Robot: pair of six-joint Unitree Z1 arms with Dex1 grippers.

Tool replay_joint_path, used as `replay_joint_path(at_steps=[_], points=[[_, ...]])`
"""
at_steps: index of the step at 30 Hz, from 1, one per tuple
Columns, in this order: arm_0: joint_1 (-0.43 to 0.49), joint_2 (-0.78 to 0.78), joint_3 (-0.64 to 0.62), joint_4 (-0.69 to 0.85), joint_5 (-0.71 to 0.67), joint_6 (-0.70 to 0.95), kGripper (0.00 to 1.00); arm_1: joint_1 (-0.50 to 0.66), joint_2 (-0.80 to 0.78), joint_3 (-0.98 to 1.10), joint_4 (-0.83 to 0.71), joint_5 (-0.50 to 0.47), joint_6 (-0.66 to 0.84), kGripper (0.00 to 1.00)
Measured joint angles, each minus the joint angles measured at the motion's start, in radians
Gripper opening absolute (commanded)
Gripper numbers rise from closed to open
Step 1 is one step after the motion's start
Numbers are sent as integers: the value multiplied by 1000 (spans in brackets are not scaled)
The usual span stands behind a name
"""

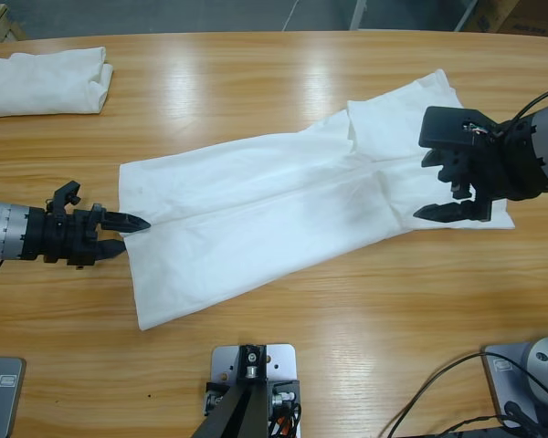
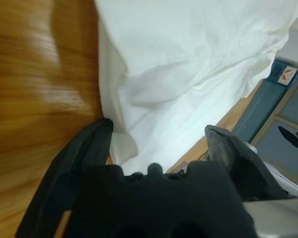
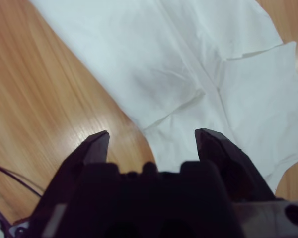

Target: Fold clothes

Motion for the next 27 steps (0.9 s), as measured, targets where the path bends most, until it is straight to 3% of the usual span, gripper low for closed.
replay_joint_path(at_steps=[6, 12, 22, 27], points=[[-12, 26, -1, -20, 45, -6, 539, 0, 0, 12, -8, 0, 0, 706], [-15, 30, -1, -21, 60, -11, 789, 0, -1, 16, -10, 0, 0, 706], [-24, -34, -22, 31, 204, -13, 830, 0, 0, 20, -17, 0, 0, 706], [-24, -34, -26, 36, 199, -21, 826, 0, 0, 20, -18, 0, 0, 706]])
